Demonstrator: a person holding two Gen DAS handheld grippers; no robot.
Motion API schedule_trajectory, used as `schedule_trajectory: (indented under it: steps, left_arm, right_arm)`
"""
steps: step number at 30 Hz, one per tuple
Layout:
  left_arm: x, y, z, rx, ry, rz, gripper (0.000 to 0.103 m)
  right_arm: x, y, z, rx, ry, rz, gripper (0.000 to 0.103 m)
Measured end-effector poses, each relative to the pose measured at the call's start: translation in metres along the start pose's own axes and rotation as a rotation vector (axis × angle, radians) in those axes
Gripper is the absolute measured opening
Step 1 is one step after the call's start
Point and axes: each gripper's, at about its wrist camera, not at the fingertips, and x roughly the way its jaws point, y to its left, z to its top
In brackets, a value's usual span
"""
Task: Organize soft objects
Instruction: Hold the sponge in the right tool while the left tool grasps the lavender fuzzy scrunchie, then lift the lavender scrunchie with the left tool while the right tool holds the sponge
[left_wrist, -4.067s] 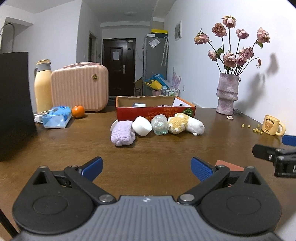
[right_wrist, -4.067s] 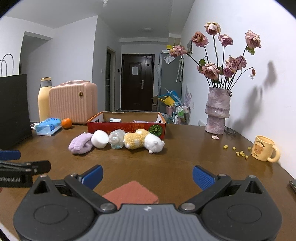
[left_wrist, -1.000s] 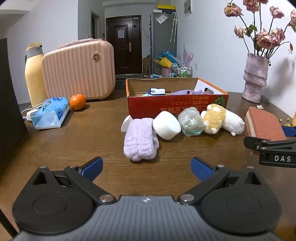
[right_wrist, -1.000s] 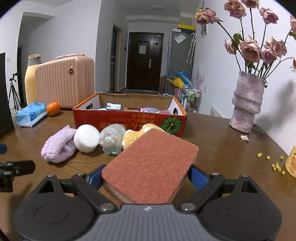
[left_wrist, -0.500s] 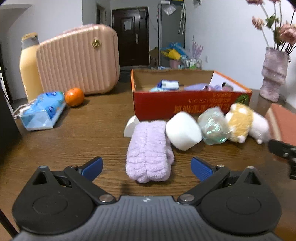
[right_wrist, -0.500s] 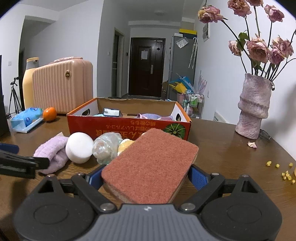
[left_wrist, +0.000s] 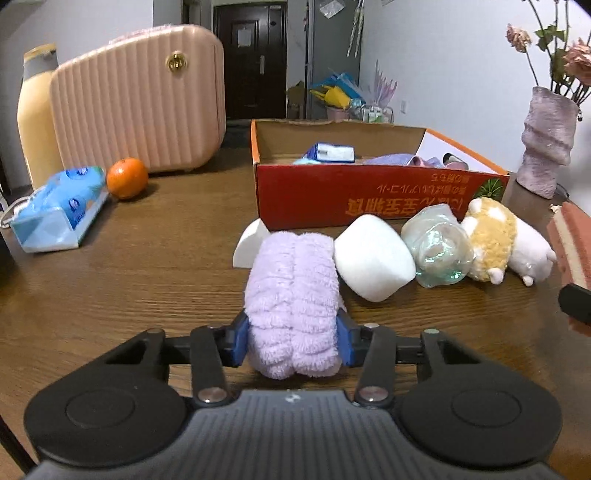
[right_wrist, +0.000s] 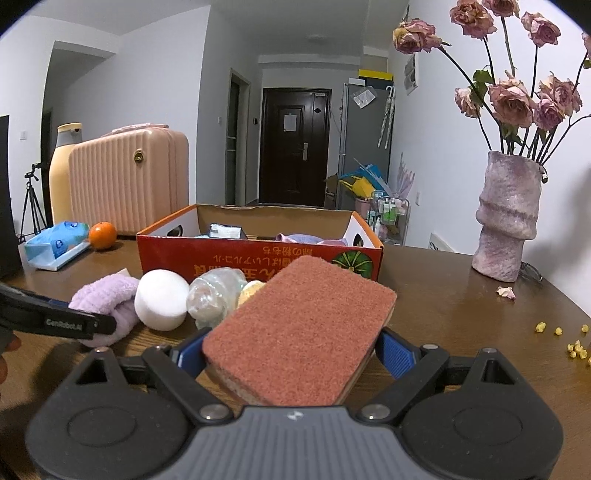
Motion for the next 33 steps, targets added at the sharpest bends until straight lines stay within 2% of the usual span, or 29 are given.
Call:
schedule_trajectory:
  steps: [8, 22, 26, 33]
  left_arm:
    - [-0.025, 0.000, -0.007, 0.001, -0.052, 0.010, 0.042]
    - [-0.089, -0.012, -0.018, 0.035, -0.232, -0.017, 0.042]
    - [-0.095, -0.019, -0.018, 0.055, -0.268, -0.016, 0.042]
    - [-0.091, -0.028, -0.010, 0.063, -0.284, -0.018, 0.042]
  right_arm:
    - [-0.005, 0.002, -0.001, -0.002, -0.017, 0.008, 0.093]
    - [-0.011, 0.002, 0.002, 0.001, -0.055, 0.029, 0.093]
    - [-0.012, 0.002, 0.003, 0.000, -0.078, 0.036, 0.093]
    - [-0.009, 0.000, 0.008, 0.007, -0.118, 0.044, 0.093]
